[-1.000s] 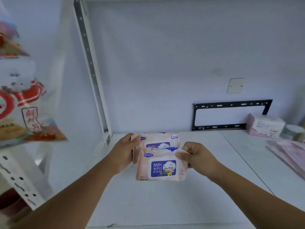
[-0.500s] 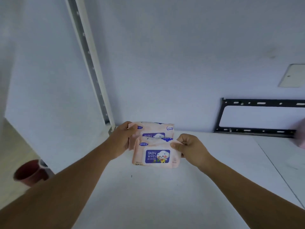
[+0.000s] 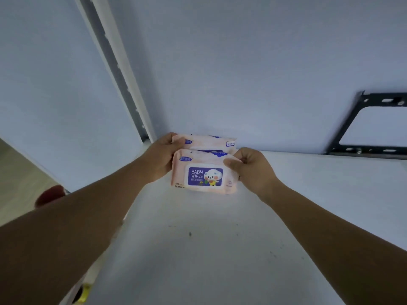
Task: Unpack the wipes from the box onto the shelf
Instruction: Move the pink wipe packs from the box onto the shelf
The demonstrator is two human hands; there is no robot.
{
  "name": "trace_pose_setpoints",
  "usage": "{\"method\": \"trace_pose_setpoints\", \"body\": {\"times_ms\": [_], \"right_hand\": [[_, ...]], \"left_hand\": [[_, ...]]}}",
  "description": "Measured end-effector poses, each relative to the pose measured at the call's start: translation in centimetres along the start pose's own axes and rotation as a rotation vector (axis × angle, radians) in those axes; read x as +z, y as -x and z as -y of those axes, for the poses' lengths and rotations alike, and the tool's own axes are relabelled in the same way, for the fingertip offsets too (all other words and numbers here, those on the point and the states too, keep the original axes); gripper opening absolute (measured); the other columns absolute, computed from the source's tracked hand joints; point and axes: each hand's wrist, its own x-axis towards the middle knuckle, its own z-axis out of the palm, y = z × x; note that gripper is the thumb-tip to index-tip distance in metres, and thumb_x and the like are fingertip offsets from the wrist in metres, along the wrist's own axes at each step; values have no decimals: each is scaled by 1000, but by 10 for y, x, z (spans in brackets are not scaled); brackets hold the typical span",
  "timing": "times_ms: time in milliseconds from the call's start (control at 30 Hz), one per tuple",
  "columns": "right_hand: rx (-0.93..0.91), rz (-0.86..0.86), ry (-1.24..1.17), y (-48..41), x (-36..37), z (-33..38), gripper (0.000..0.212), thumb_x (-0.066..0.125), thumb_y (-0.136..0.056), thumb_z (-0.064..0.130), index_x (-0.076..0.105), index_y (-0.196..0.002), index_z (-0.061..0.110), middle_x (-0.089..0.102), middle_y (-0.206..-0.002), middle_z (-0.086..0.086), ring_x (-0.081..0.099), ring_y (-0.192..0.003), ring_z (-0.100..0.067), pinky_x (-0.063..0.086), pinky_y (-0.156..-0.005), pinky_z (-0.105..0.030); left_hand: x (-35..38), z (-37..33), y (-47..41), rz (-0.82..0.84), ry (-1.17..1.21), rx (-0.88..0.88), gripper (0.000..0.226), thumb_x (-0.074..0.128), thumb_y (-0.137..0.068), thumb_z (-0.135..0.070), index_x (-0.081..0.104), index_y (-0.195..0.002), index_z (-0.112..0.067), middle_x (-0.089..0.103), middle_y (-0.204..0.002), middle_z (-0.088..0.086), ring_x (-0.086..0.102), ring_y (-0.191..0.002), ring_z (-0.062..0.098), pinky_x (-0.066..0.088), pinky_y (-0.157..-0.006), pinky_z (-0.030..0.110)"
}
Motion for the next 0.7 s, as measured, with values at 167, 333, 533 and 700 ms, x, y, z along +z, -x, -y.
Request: {"method": "trace_pose_setpoints", "body": {"times_ms": [167, 333, 533, 700], "right_hand": [[-51, -58, 67, -25, 17, 14, 31, 69, -93, 26, 52, -68, 19, 63, -68, 7, 56, -62, -11, 42, -60, -26], [-33, -86, 112, -41, 34, 23, 28, 68, -94, 30, 56, -73, 16, 68, -79, 6, 63, -74, -20, 47, -63, -31], [-18, -140, 124, -59, 49, 28, 30, 67, -94, 31, 57, -86, 5, 73, -96, -11, 70, -89, -32, 59, -78, -48], [-6, -177, 90, -75, 57, 35, 24, 63, -95, 29, 54, -79, 14, 72, -94, -5, 68, -82, -26, 48, -57, -28]], "left_hand": [[-21, -19, -32, -2, -78, 37, 13, 54, -102, -15, 57, -90, -14, 71, -81, 4, 69, -67, 16, 59, -64, 32], [-32, -26, -52, -117, -262, 59, 9, 62, -99, -19, 65, -93, -13, 69, -85, 8, 69, -64, 18, 51, -51, 23], [-36, -33, -65, -318, -402, 112, 2, 75, -90, -23, 75, -88, -24, 78, -91, 4, 75, -86, 27, 62, -81, 42], [-38, -37, -71, -423, -475, 147, 5, 77, -88, -23, 74, -84, -26, 77, -88, -4, 75, -84, 21, 62, -82, 39]]}}
